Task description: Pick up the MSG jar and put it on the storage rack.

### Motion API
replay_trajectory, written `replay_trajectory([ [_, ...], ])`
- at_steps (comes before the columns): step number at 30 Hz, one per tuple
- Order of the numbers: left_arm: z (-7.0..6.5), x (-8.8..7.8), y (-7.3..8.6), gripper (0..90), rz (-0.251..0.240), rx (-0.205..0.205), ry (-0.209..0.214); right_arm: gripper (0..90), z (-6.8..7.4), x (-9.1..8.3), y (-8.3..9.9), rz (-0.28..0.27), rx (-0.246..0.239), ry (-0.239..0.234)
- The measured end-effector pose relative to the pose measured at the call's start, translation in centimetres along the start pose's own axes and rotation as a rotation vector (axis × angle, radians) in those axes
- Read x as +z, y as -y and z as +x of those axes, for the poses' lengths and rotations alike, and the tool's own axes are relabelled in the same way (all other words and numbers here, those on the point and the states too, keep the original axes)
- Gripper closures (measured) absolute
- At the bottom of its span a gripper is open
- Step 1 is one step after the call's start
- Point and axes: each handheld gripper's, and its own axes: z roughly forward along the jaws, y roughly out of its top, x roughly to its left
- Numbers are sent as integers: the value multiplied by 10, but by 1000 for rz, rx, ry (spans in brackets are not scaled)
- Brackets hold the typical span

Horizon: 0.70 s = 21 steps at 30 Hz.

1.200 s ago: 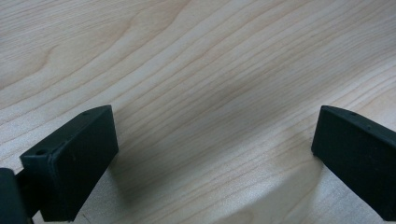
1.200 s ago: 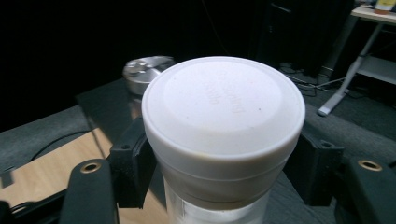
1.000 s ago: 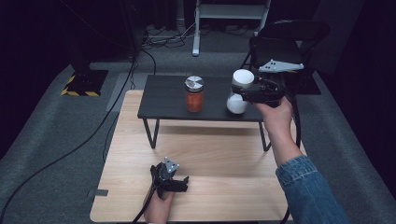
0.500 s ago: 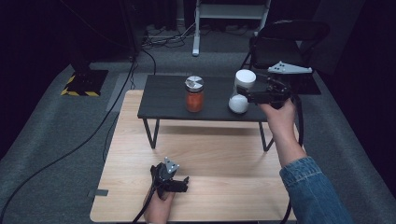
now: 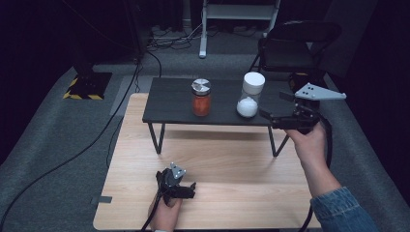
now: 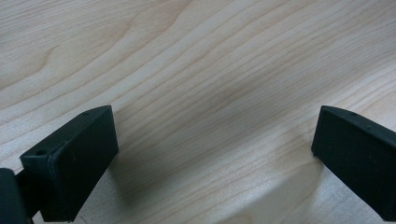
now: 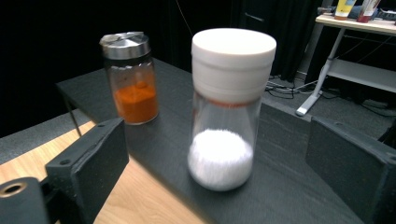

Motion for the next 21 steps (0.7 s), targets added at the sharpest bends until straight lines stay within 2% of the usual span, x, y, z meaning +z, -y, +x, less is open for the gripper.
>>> replay_trajectory([
  [4,0,0,0,1,-1,0,-2,46,7,-10,18,-10,-9,9],
  [10,0,0,0,1,-2,0,-5,40,14,-13,49,24,-6,-14],
  [14,0,0,0,1,-2,-1,-6,37,19,-7,73,66,-9,-20],
  [21,0,0,0,1,-3,-1,-6,32,25,11,121,147,27,-31],
])
